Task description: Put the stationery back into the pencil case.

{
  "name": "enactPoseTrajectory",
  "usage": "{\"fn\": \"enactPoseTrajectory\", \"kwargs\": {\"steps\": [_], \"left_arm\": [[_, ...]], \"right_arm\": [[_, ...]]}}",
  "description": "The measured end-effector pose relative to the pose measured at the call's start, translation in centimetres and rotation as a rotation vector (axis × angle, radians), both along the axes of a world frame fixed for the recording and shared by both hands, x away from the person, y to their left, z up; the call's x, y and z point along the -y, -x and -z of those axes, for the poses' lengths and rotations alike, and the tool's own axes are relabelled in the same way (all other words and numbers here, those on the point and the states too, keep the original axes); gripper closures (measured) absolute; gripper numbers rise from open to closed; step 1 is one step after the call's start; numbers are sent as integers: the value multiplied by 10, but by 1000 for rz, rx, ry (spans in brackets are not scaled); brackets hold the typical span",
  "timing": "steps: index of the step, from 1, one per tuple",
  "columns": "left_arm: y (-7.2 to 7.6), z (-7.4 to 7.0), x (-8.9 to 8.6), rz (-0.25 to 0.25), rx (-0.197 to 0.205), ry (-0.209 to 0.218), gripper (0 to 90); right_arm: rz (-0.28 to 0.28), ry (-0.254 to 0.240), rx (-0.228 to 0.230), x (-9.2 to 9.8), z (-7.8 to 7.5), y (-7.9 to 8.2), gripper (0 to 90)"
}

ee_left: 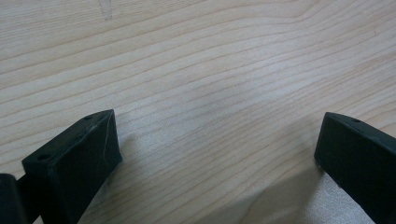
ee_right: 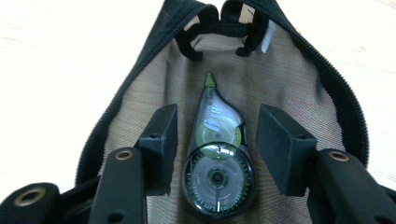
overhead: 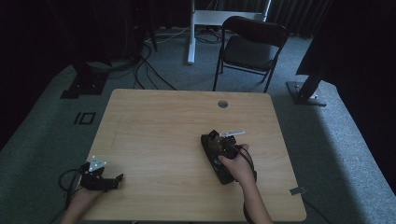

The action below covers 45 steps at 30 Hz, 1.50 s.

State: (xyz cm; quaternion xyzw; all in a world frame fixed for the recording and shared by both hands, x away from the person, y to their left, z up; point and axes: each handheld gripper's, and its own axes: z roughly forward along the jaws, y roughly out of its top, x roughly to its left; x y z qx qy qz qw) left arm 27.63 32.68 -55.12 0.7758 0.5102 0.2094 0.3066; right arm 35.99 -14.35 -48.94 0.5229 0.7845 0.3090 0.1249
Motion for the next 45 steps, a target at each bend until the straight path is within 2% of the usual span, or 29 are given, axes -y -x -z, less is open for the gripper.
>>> {"fn": "enactPoseTrajectory", "kwargs": {"steps": [6,10,12,14,19,25,28,35,40,45], "left_arm": [[0,0,0,0,0,0,1],[0,0,0,0,0,0,1],[0,0,0,0,0,0,1],[0,0,0,0,0,0,1],[0,0,0,0,0,0,1],[0,0,0,0,0,0,1],[0,0,0,0,0,0,1],[0,0,0,0,0,0,1],[0,0,0,0,0,0,1],[0,0,0,0,0,0,1]], "right_arm": [[1,-25,34,5,-7,3,437],[-10,-56,81,12,-20,7,410],[-10,-56,81,12,-20,7,410],[-26,-76,118,17,-30,10,378],[-23,-102,136,26,-35,13,351],[7,-123,151,37,-36,14,329],[11,-101,164,42,-36,15,323],[31,-103,184,53,-36,16,309],[50,-101,200,68,-36,18,295],[80,-100,205,83,-30,21,287]]}}
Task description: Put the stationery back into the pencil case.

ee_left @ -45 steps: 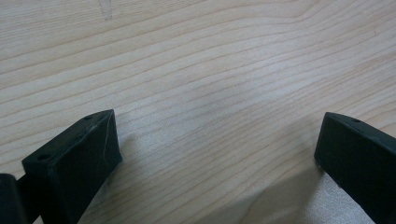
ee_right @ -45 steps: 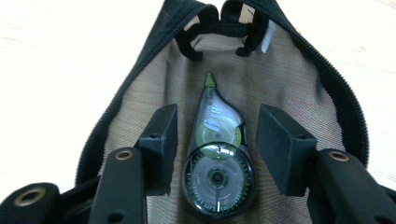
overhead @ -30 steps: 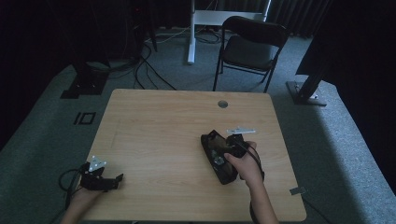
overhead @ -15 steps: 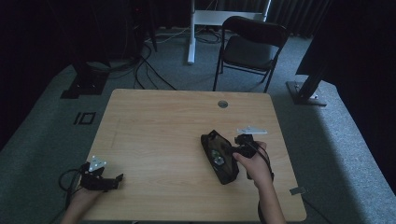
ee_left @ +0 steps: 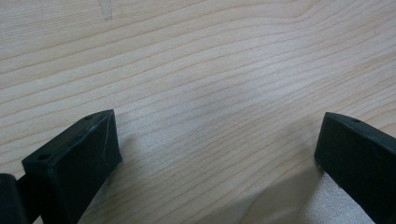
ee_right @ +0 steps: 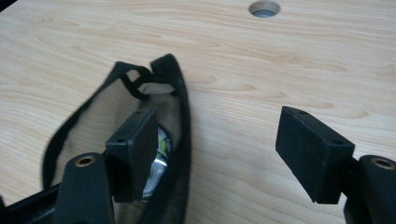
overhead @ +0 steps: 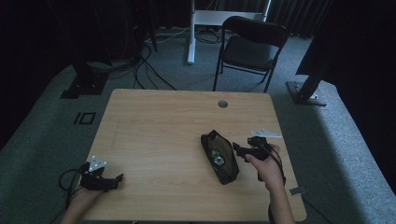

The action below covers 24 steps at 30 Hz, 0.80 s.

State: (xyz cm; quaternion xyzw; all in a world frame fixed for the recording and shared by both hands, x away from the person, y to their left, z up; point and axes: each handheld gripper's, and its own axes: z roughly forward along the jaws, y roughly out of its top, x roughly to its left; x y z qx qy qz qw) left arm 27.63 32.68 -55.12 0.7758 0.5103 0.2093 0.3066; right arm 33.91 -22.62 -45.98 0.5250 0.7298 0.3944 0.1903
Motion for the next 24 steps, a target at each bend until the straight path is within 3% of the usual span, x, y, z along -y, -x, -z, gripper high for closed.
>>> {"fn": "enactPoseTrajectory", "kwargs": {"steps": [7,19,24], "left_arm": [[0,0,0,0,0,0,1],[0,0,0,0,1,0,1],[0,0,0,1,1,-1,1]], "right_arm": [[29,2,0,13,12,2,271],[85,-1,2,41,50,7,213],[84,17,-9,46,63,10,201]]}}
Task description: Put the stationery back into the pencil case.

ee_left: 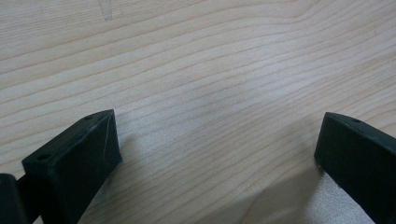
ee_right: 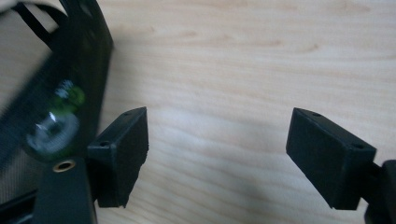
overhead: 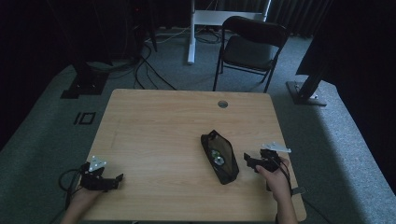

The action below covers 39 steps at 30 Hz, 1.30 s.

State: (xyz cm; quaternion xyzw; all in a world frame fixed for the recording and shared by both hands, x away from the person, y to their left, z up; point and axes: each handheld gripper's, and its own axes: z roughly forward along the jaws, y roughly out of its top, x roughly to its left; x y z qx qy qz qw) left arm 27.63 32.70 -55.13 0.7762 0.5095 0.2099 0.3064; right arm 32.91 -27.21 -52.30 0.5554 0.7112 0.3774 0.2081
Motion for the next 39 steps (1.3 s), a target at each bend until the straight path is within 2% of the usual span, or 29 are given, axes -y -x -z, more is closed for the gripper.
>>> {"fn": "enactPoseTrajectory", "kwargs": {"steps": [2,5,7,18,22,25,28,39], "left_arm": [[0,0,0,0,0,0,1],[0,0,0,0,0,0,1],[0,0,0,0,0,0,1],[0,0,0,0,0,0,1],[0,0,0,0,0,0,1],[0,0,0,0,0,0,1],[0,0,0,0,0,0,1],[0,0,0,0,0,0,1]], "right_arm": [[4,-1,-4,3,8,3,195],[4,7,-5,4,11,5,195],[-5,41,-5,4,17,8,192],[-15,59,-12,11,29,17,182],[-13,94,-19,13,30,20,182],[-9,93,-19,14,30,21,176],[-16,130,-24,10,30,21,144],[-15,129,-27,10,30,20,140]]}}
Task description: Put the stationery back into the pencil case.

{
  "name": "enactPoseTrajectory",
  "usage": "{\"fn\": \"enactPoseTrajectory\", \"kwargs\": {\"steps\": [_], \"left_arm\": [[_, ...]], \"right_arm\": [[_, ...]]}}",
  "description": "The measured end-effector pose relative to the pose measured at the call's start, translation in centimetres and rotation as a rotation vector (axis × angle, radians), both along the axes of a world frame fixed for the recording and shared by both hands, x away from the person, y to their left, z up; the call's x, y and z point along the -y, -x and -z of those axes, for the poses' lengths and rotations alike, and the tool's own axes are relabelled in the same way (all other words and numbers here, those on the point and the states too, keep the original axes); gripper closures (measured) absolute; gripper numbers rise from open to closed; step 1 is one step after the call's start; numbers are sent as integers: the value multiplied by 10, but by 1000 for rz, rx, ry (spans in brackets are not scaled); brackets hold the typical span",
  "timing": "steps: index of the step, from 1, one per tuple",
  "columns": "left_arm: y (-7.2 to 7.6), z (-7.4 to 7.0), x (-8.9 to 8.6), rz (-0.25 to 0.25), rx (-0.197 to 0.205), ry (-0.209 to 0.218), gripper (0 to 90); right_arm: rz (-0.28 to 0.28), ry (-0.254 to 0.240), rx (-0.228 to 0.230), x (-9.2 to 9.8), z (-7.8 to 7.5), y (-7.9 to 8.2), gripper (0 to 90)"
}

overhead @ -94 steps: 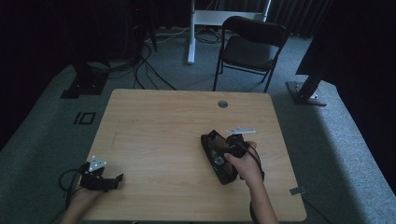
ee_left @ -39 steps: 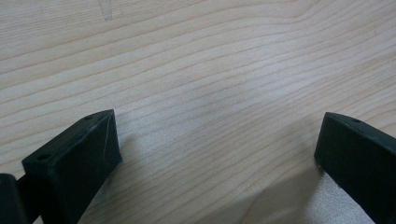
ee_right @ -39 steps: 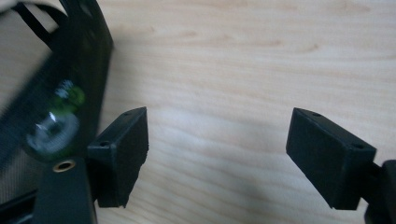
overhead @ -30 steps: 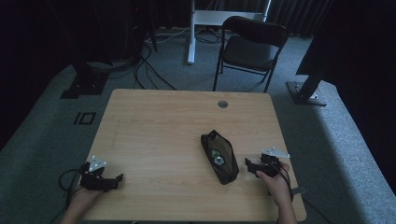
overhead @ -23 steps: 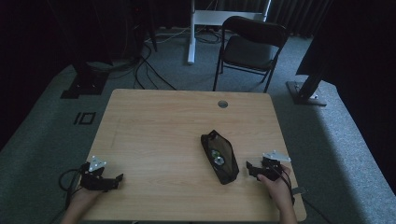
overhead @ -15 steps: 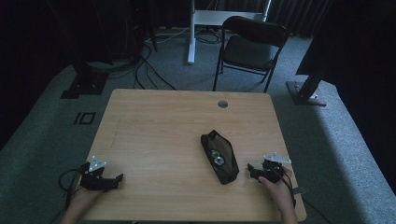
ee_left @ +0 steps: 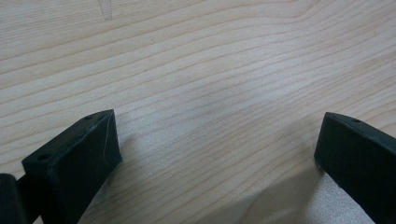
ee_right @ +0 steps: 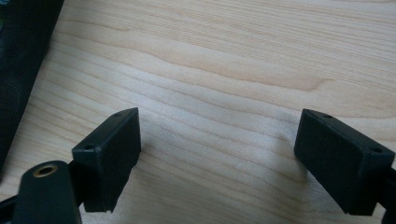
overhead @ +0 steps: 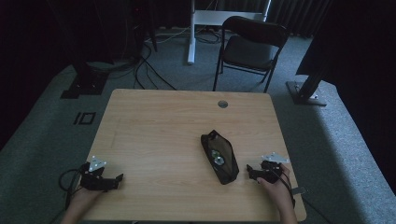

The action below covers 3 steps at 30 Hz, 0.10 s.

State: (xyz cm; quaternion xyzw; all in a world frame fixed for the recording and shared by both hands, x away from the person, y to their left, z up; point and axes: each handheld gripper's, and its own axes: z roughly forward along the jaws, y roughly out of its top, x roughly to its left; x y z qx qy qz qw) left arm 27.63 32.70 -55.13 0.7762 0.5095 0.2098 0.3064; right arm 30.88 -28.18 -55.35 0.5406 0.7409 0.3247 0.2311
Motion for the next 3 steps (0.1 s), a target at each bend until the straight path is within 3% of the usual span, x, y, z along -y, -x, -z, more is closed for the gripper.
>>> {"fn": "enactPoseTrajectory", "kwargs": {"steps": [3], "left_arm": [[0,0,0,0,0,0,1]], "right_arm": [[-7,1,-2,0,0,0,128]]}}
